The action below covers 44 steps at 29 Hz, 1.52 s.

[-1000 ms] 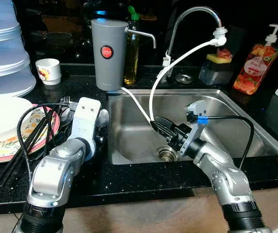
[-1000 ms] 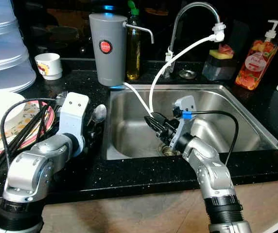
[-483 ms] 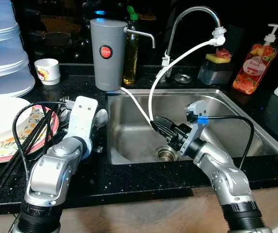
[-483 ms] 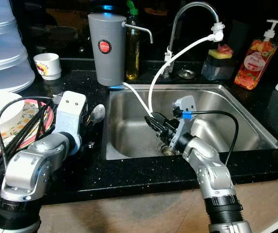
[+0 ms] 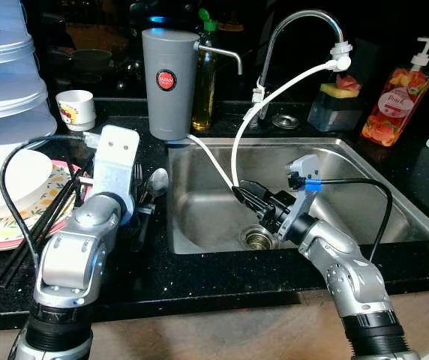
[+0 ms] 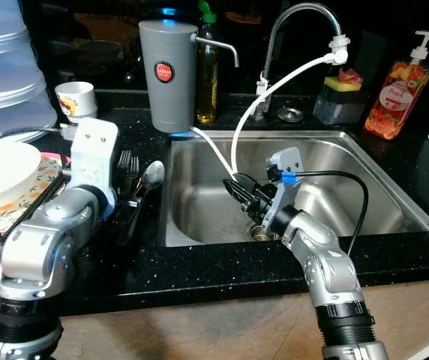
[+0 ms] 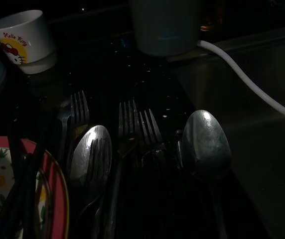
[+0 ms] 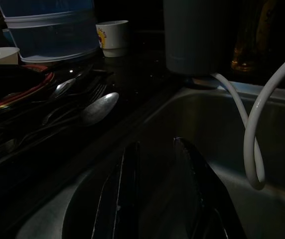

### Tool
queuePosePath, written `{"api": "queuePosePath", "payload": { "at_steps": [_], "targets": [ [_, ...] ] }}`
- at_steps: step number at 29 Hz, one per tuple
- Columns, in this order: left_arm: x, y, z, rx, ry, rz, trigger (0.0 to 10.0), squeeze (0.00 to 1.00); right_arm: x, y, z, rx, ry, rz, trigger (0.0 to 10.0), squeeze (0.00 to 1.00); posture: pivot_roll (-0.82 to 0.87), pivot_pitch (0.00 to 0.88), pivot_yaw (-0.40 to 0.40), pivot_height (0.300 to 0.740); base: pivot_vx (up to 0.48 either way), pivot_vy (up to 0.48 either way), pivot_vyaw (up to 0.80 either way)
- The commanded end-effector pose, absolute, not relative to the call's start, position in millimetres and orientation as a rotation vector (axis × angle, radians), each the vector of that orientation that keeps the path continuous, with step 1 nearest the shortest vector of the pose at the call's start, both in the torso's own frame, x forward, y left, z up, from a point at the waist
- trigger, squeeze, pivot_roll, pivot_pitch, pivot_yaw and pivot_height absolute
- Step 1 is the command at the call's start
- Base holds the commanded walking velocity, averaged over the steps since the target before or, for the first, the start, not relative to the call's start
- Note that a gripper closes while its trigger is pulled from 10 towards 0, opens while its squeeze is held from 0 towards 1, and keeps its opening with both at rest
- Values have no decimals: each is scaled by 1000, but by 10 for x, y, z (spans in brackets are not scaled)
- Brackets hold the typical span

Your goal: Kitchen organization

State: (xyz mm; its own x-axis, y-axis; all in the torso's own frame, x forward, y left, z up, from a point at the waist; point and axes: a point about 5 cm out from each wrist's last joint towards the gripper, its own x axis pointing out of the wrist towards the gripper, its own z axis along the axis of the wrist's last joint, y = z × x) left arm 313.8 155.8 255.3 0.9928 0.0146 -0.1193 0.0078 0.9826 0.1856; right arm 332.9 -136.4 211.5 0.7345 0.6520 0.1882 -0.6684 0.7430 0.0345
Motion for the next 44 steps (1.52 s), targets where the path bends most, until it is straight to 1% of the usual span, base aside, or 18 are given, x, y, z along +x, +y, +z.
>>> {"api": "queuePosePath", "payload": {
  "at_steps": [1,7,10,11,12,13,15,16,17,18,22,27,38,39,40,42,43,44],
  "targets": [
    [3130,1542,2584,191,98,2,0,0,3326,-1411,2142,111,-181,711,10000,0,2,54,-51,740,0,0,0],
    [3108,1431,2646,200,51,-74,0,0,3328,-1421,2150,111,-183,707,10000,0,2,57,-52,740,0,0,0],
    [3124,1465,2541,373,127,-33,0,0,3329,-1419,2155,110,-184,708,10000,0,0,59,-52,740,0,0,0],
    [3124,1465,2541,373,127,-33,0,0,3329,-1419,2155,110,-184,708,10000,0,0,59,-52,740,0,0,0],
    [3132,1508,2500,455,162,10,4314,0,3329,-1422,2157,109,-184,708,10000,0,-1,59,-52,740,0,0,0],
    [3137,1523,2509,509,156,30,10000,0,3328,-1424,2158,109,-184,708,10000,0,-2,59,-52,740,0,0,0],
    [3142,1542,2522,575,149,54,10000,0,3328,-1426,2160,108,-183,708,10000,0,-2,60,-51,740,0,0,0],
    [3143,1548,2524,585,149,59,10000,447,3328,-1426,2161,107,-183,708,10000,0,-2,60,-51,740,0,0,0],
    [3142,1557,2531,583,149,72,10000,447,3328,-1427,2163,107,-184,708,10000,0,-3,61,-50,740,0,0,0],
    [3141,1560,2534,581,151,75,10000,1000,3328,-1427,2164,106,-184,707,10000,0,-3,61,-50,740,0,0,0],
    [3116,1530,2512,516,182,50,10000,1000,3327,-1431,2165,104,-183,709,10000,0,-3,59,-54,740,0,0,0],
    [3071,1481,2434,348,245,32,10000,1000,3319,-1416,2168,87,-180,729,10000,0,-6,55,-57,740,0,0,0],
    [3077,1555,2451,262,276,72,10000,1000,3303,-1399,2165,71,-182,743,10000,0,-9,45,-55,740,0,0,0],
    [3068,1552,2444,245,289,72,10000,776,3301,-1401,2164,70,-182,743,10000,0,-10,43,-55,740,0,0,0],
    [3054,1541,2419,213,311,67,10000,337,3299,-1403,2165,69,-182,744,10000,0,-11,41,-54,740,0,0,0],
    [3044,1533,2401,191,326,63,10000,337,3298,-1404,2165,68,-182,745,10000,0,-11,40,-54,740,0,0,0],
    [3030,1522,2381,181,340,56,10000,0,3298,-1404,2166,66,-183,745,10000,0,-12,40,-53,740,0,0,0],
    [3030,1522,2381,181,340,56,10000,0,3298,-1404,2166,66,-183,745,10000,0,-12,40,-53,740,0,0,0]
  ]
}}
